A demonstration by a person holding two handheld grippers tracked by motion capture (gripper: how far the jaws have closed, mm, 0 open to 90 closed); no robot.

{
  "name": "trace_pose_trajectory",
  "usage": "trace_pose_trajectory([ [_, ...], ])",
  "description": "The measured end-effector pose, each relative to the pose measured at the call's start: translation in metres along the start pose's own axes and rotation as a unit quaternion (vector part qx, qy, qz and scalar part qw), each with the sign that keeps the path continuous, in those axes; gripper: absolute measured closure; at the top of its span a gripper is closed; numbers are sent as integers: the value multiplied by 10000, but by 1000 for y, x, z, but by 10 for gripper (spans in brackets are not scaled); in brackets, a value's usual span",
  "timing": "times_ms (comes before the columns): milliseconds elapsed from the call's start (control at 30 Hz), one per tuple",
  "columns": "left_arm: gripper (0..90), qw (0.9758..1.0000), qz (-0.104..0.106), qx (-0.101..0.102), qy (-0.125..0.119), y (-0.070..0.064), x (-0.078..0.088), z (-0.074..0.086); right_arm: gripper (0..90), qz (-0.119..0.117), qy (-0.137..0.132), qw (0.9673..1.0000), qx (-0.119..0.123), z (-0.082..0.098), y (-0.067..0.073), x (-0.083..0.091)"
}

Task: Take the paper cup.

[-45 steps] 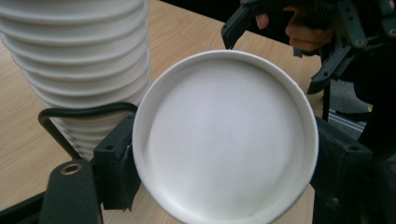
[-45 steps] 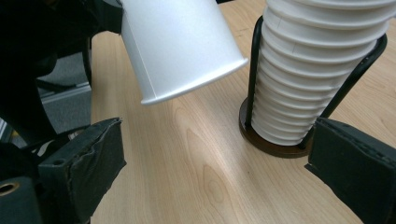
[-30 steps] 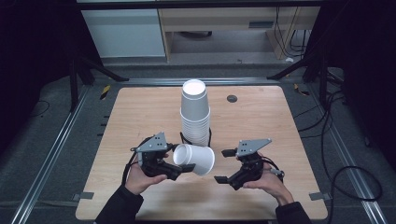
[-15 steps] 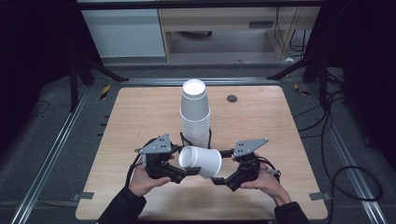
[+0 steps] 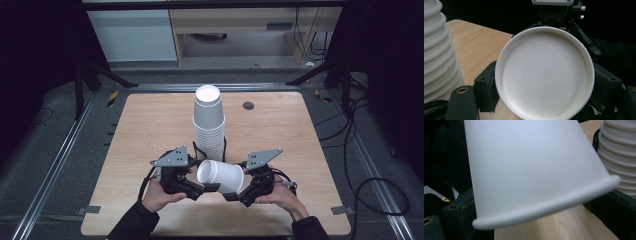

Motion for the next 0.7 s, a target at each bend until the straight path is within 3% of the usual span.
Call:
trace_pose_trajectory([
  [200,223,10000,77,-23,-5,-2,-3,0,63,-197,11,9998,67,1,2,-2],
  [533,228,9999,118,-65,40,-2,-3,1,97,-225,27,9996,143,2,2,-3],
  [700,223,9999,139,9,89,-1,-2,2,105,-209,56,9997,151,2,1,-3],
])
Point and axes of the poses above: each handheld gripper's, and its own axes: x roughly backward along the jaws, z roughly out of its underside, y roughly to its left, the point moved 2 cm from there along -x, roughly forward along the jaws, and after that the axes turned 13 degrees about -x, right-handed, at the moved point
